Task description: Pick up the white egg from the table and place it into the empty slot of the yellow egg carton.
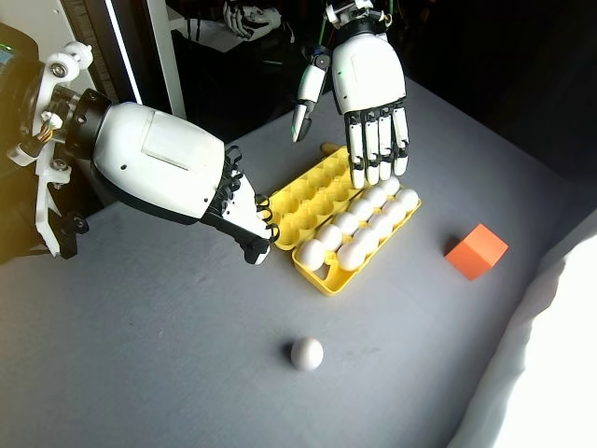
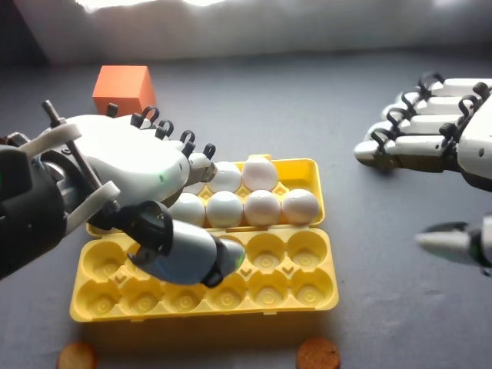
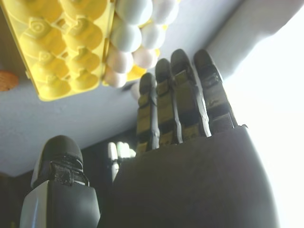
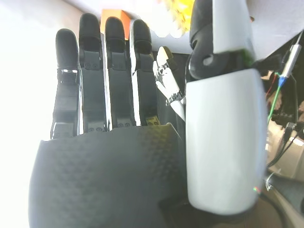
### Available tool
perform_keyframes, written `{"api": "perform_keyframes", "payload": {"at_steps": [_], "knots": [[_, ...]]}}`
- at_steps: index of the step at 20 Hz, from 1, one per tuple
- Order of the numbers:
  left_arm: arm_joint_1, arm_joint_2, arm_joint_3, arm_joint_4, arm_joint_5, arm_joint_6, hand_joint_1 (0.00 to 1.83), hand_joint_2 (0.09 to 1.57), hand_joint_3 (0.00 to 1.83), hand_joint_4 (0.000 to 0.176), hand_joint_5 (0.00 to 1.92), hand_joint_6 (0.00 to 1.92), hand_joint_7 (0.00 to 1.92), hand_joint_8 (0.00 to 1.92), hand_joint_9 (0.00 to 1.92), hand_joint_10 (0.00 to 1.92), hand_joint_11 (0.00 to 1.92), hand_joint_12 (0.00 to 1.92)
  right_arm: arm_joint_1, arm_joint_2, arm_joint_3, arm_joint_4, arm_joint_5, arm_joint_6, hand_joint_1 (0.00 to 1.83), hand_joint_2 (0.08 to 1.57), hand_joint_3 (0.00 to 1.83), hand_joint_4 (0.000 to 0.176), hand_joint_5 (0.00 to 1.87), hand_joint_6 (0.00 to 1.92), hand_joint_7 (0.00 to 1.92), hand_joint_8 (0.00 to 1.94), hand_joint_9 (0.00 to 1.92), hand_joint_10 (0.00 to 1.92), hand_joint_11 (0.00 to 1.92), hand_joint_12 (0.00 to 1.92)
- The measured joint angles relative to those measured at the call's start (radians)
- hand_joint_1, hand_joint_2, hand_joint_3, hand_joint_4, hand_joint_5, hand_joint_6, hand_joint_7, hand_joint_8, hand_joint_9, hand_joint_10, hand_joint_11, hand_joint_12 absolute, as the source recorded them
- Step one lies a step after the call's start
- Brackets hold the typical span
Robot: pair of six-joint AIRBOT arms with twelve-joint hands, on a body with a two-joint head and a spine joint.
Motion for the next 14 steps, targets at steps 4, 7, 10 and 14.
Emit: {"api": "perform_keyframes", "payload": {"at_steps": [4, 7, 10, 14], "knots": [[0.0, 0.0, 0.0, 0.003, -0.002, 0.0, 0.0, 1.16, 0.01, 0.0, 0.17, 0.01, 0.18, 0.0, 0.14, 0.02, 0.0, 0.34, 0.006, 0.0, -0.001, -0.001, -0.003, 0.0, 0.0, 1.31, 0.0, 0.0, 0.2, 0.0, 0.17, 0.0, 0.11, 0.0, 0.0, 0.31], [0.0, 0.0, 0.0, 0.003, -0.006, 0.0, 0.0, 1.16, 0.01, 0.0, 0.14, 0.01, 0.17, 0.0, 0.13, 0.01, 0.0, 0.27, 0.005, 0.0, 0.001, -0.001, -0.003, -0.047, 0.0, 1.25, 0.0, 0.0, 0.18, 0.0, 0.16, 0.0, 0.13, 0.0, 0.0, 0.37], [0.0, 0.0, 0.003, 0.004, -0.011, 0.0, 0.0, 1.18, 0.01, 0.0, 0.17, 0.01, 0.18, 0.0, 0.16, 0.01, 0.0, 0.39, -0.002, 0.004, 0.004, -0.001, -0.012, -0.07, 0.0, 1.23, 0.0, 0.0, 0.19, 0.0, 0.19, 0.0, 0.15, 0.0, 0.0, 0.42], [0.0, 0.0, 0.003, 0.003, -0.01, 0.0, 0.0, 1.2, 0.0, 0.0, 0.14, 0.0, 0.14, 0.0, 0.11, 0.0, 0.0, 0.26, -0.008, 0.013, 0.016, -0.001, -0.019, -0.099, 0.15, 1.27, 0.0, 0.0, 0.19, 0.0, 0.16, 0.0, 0.11, 0.0, 0.0, 0.4]]}}
